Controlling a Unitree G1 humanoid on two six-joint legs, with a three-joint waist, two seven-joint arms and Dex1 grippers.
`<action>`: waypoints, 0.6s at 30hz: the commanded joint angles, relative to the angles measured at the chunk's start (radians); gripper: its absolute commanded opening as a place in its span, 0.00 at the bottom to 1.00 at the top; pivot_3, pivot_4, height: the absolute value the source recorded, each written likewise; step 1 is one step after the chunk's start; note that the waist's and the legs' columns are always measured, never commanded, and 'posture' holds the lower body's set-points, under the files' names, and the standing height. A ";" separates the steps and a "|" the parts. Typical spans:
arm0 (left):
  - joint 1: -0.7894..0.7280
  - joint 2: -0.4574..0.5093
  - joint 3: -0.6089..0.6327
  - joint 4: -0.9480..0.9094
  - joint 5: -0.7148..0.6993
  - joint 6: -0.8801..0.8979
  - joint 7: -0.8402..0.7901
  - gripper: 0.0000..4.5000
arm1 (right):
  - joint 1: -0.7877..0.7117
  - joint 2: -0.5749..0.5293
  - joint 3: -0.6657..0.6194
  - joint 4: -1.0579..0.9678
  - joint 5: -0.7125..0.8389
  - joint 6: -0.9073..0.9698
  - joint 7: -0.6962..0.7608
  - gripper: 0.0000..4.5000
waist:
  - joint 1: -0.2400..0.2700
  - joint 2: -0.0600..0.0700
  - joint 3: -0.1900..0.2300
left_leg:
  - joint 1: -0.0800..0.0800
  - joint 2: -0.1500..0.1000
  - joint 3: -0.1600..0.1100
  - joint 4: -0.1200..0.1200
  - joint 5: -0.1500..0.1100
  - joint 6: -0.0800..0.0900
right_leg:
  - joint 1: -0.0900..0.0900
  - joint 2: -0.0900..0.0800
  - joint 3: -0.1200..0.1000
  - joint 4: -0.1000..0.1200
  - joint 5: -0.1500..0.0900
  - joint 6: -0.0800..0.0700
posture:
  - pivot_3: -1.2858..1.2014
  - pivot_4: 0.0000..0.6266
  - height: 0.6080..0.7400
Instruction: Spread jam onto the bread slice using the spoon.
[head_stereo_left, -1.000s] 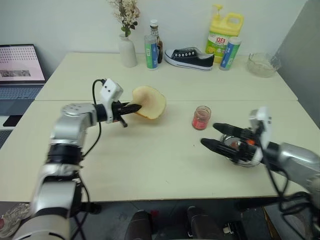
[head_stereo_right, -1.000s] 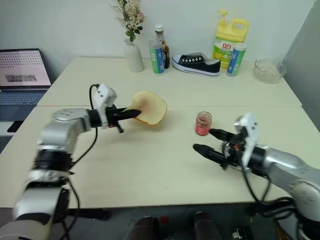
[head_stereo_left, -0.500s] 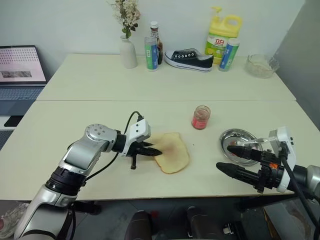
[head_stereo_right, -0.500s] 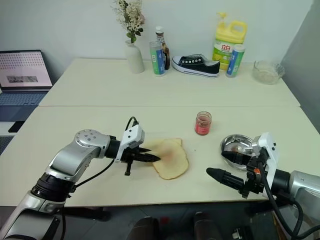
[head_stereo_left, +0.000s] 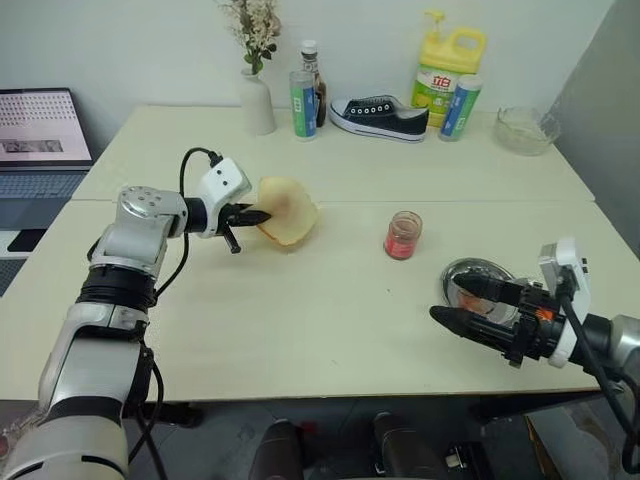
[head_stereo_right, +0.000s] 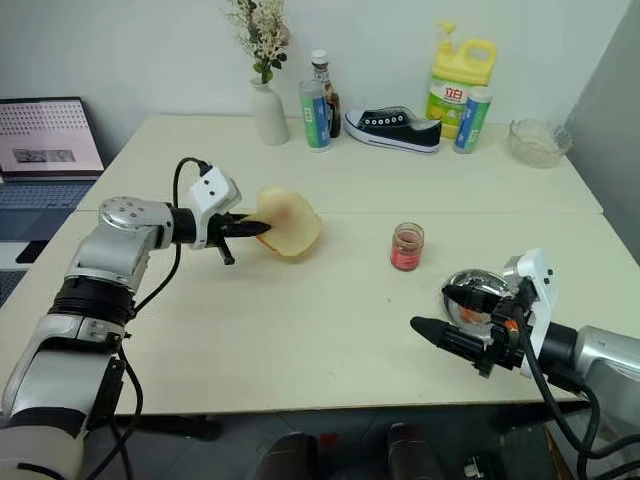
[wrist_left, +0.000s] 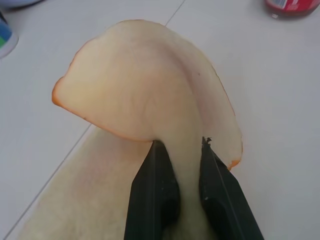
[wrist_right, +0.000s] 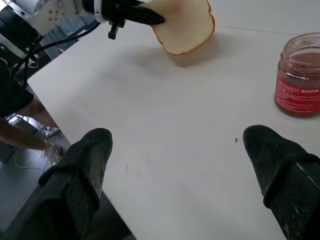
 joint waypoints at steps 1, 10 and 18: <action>-0.020 -0.027 0.012 0.018 0.025 -0.042 0.040 0.00 | -0.023 0.002 0.011 0.001 -0.010 -0.030 0.002 1.00 | 0.001 0.000 0.000 | -0.001 0.000 0.000 0.000 0.000 0.000 | -0.001 0.000 0.000 0.000 0.000 0.000 | 0.52 0.24 1.00; 0.038 -0.060 0.031 -0.047 0.010 -0.003 0.043 0.00 | -0.027 0.001 0.023 0.009 -0.020 -0.039 0.009 1.00 | 0.002 0.000 0.000 | -0.001 0.000 -0.001 0.000 0.000 0.000 | -0.001 0.000 0.000 0.000 0.000 0.000 | 0.52 0.24 1.00; 0.052 -0.061 0.043 -0.054 0.009 0.024 0.052 0.32 | -0.025 0.001 0.023 0.009 -0.020 -0.043 0.009 1.00 | 0.001 -0.001 0.000 | -0.001 0.000 -0.001 0.001 0.000 0.000 | 0.000 0.000 -0.001 0.000 0.000 0.000 | 0.52 0.24 1.00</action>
